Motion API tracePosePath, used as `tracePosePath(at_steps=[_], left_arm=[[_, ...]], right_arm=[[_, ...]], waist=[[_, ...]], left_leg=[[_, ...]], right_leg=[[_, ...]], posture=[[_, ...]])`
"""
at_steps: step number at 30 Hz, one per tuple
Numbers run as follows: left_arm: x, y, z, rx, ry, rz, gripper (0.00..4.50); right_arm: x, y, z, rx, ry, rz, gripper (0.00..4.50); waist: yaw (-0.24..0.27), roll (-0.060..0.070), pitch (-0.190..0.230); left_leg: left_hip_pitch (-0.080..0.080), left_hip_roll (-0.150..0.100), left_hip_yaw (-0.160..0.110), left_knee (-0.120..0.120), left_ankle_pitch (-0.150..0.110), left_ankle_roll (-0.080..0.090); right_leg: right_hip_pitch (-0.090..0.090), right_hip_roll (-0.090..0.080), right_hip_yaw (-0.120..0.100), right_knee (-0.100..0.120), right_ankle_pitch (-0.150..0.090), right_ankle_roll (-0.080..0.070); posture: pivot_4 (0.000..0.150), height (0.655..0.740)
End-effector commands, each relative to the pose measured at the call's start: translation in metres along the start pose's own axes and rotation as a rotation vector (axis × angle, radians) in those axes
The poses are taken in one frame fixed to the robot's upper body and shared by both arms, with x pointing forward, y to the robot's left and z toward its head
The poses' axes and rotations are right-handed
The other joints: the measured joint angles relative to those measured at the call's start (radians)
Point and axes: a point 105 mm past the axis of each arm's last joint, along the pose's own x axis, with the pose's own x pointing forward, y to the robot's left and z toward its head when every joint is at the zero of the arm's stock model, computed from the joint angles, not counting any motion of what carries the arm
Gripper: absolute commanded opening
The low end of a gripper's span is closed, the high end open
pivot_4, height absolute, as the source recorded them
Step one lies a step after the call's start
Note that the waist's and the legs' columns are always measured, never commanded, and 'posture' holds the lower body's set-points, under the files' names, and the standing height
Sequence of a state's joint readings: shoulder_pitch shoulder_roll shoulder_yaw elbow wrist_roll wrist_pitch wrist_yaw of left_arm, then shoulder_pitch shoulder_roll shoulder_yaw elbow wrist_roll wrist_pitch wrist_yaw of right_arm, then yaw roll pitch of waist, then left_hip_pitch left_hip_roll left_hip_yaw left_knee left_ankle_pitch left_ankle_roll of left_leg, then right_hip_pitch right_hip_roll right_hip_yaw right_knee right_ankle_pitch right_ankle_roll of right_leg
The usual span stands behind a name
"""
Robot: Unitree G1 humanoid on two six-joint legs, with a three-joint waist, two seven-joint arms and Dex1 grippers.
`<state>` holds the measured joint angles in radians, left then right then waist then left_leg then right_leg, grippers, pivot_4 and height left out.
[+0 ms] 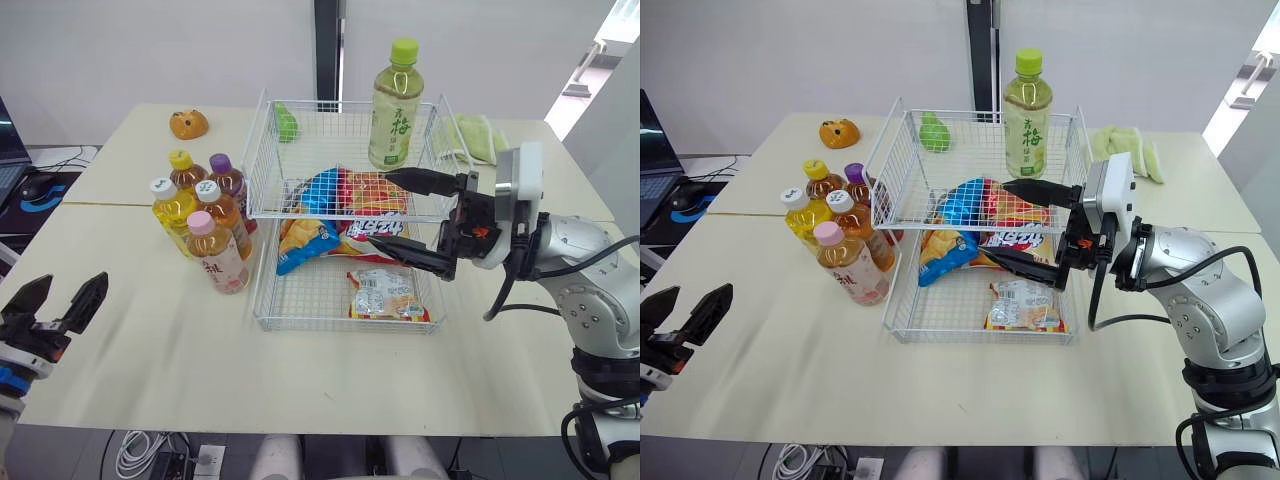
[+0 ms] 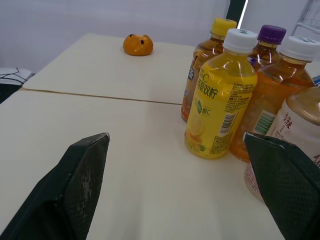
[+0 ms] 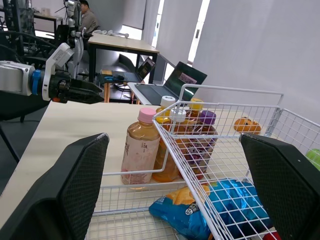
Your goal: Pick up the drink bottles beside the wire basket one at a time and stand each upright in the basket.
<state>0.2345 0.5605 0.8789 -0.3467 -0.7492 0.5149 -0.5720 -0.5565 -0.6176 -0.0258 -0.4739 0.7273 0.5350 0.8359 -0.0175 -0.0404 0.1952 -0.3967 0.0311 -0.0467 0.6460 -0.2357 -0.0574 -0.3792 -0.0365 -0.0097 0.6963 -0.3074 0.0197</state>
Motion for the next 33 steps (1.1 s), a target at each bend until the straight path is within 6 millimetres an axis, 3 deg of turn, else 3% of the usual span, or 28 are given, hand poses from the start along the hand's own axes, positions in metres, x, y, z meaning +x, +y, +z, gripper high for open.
tracePosePath(at_steps=[1, 6, 10, 19, 33], left_arm=[[0.008, -0.011, 0.022, 0.039, -0.061, -0.060, 4.47], [0.035, -0.025, 0.046, 0.068, -0.115, -0.143, 4.47], [0.051, -0.028, 0.052, 0.085, -0.115, -0.171, 4.47], [0.092, -0.031, 0.048, 0.103, -0.084, -0.225, 4.47], [0.128, -0.035, 0.039, 0.162, -0.075, -0.271, 4.47]], right_arm=[[-0.001, 0.003, 0.011, -0.030, -0.031, 0.010, 4.50], [0.000, 0.008, 0.012, -0.021, -0.033, 0.037, 4.50], [0.000, 0.011, 0.013, -0.010, -0.031, 0.055, 4.50], [0.002, 0.012, 0.016, -0.009, -0.031, 0.059, 4.50], [0.001, 0.011, 0.017, -0.014, -0.016, 0.038, 4.50]], waist=[[0.000, 0.000, 0.000], [0.005, 0.000, 0.000], [0.007, 0.001, 0.001], [0.000, 0.001, 0.001], [-0.001, 0.001, 0.001]], left_leg=[[0.000, 0.000, 0.000, 0.000, 0.000, 0.000], [0.000, 0.000, -0.001, 0.000, 0.000, 0.000], [0.000, -0.001, 0.000, 0.000, 0.000, 0.000], [-0.002, 0.000, 0.001, -0.001, 0.000, 0.000], [-0.003, 0.000, 0.003, -0.002, 0.000, 0.000]], right_leg=[[0.000, 0.000, 0.000, 0.000, 0.000, 0.000], [0.000, 0.000, -0.001, 0.000, 0.000, 0.000], [0.000, 0.000, 0.000, 0.000, 0.000, 0.000], [-0.002, 0.001, -0.001, 0.000, 0.000, 0.000], [-0.005, 0.001, -0.001, 0.000, 0.000, 0.000]], posture=[[0.150, 0.7400], [0.150, 0.7400], [0.150, 0.7400], [0.150, 0.7400], [0.150, 0.7400]])
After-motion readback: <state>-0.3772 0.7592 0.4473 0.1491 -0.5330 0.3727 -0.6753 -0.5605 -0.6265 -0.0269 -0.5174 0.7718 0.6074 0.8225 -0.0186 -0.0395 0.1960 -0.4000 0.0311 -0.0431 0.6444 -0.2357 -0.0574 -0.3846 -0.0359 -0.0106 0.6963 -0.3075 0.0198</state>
